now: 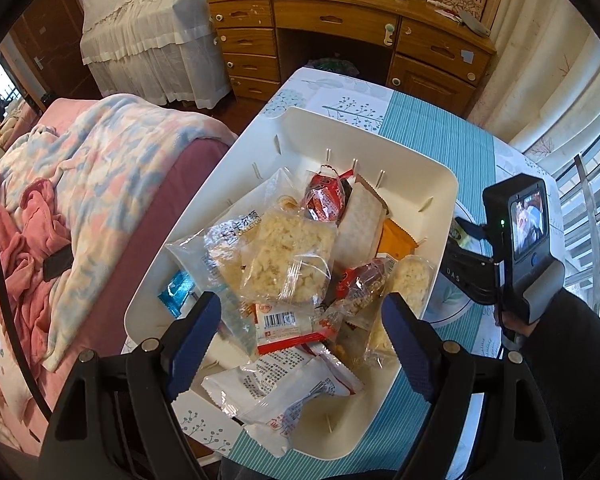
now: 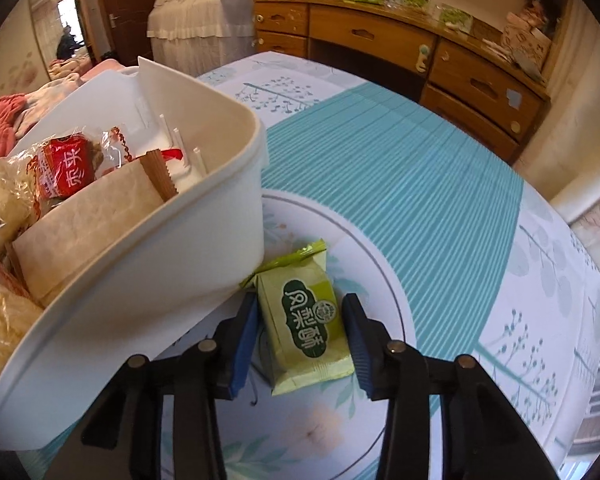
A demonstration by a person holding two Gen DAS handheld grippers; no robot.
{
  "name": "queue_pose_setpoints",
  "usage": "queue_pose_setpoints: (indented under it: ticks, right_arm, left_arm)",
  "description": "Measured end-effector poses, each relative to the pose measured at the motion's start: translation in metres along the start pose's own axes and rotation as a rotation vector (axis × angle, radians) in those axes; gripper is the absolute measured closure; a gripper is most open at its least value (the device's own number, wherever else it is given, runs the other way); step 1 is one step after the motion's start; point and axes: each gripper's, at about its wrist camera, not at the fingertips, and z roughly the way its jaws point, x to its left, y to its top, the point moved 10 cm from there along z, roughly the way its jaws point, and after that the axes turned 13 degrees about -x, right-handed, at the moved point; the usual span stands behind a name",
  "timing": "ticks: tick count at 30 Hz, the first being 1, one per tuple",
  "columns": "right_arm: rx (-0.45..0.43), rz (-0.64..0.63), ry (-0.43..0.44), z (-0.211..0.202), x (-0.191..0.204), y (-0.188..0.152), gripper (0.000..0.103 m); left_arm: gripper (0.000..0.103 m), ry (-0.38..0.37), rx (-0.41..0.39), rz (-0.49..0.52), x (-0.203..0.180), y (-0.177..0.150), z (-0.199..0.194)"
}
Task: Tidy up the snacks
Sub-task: 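Grasp the green pastry packet with the right gripper, then lower the green packet into the white tray and open the right gripper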
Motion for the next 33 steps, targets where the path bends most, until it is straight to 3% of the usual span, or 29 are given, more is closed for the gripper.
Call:
queue_pose_setpoints:
  ticks: [8, 16, 27, 33]
  right_arm:
    - [0.087, 0.077, -0.040, -0.033, 0.009, -0.031, 0.062]
    - [0.075, 0.160, -0.085, -0.084, 0.031, -0.035, 0.062]
    - [0.008, 0.290, -0.223, -0.128, 0.083, 0.002, 0.062]
    - [-0.038, 0.343, -0.241, -0.133, 0.125, 0.022, 0.062]
  left_arm:
    - [0.021, 0.001, 0.006, 0.004, 0.013, -0.001, -0.010]
    - [0.022, -0.054, 0.039, 0.035, 0.027, -0.003, -0.011]
    - [0.021, -0.267, -0.018, 0.176, 0.063, 0.005, -0.038]
    - [0.022, -0.351, -0.075, 0.242, 0.090, 0.017, -0.052]
